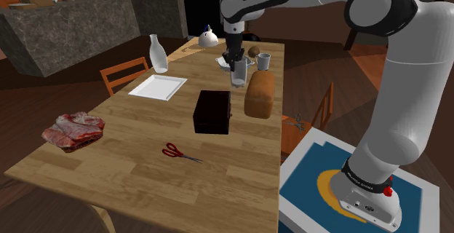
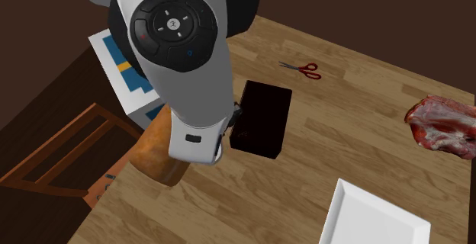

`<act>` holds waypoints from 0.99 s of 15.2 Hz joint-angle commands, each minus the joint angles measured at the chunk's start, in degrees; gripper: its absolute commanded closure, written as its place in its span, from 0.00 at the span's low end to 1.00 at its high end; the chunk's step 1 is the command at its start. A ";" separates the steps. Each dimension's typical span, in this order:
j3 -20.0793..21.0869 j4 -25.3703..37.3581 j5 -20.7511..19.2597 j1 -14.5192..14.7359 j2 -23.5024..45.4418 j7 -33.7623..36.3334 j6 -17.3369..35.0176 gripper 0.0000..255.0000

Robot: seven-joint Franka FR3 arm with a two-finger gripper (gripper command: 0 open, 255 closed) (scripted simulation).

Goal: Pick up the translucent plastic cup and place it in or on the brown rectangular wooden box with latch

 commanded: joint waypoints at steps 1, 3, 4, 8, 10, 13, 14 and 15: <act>-0.01 1.24 -0.02 -0.01 -0.23 0.05 -1.46 1.00; -0.01 2.61 -0.03 -0.02 -0.35 0.10 -2.95 1.00; -0.02 3.32 -0.04 -0.03 -0.39 0.13 -3.71 1.00; -0.02 6.35 -0.06 -0.05 -0.43 0.25 -6.77 1.00; -0.03 7.99 -0.07 -0.06 -0.36 0.30 -8.34 1.00; -0.03 10.10 -0.08 -0.08 -0.19 0.37 -10.28 1.00; 0.42 9.97 -0.13 0.68 -0.57 1.59 -10.48 1.00; 0.87 9.92 -0.18 1.45 -0.89 2.81 -10.69 1.00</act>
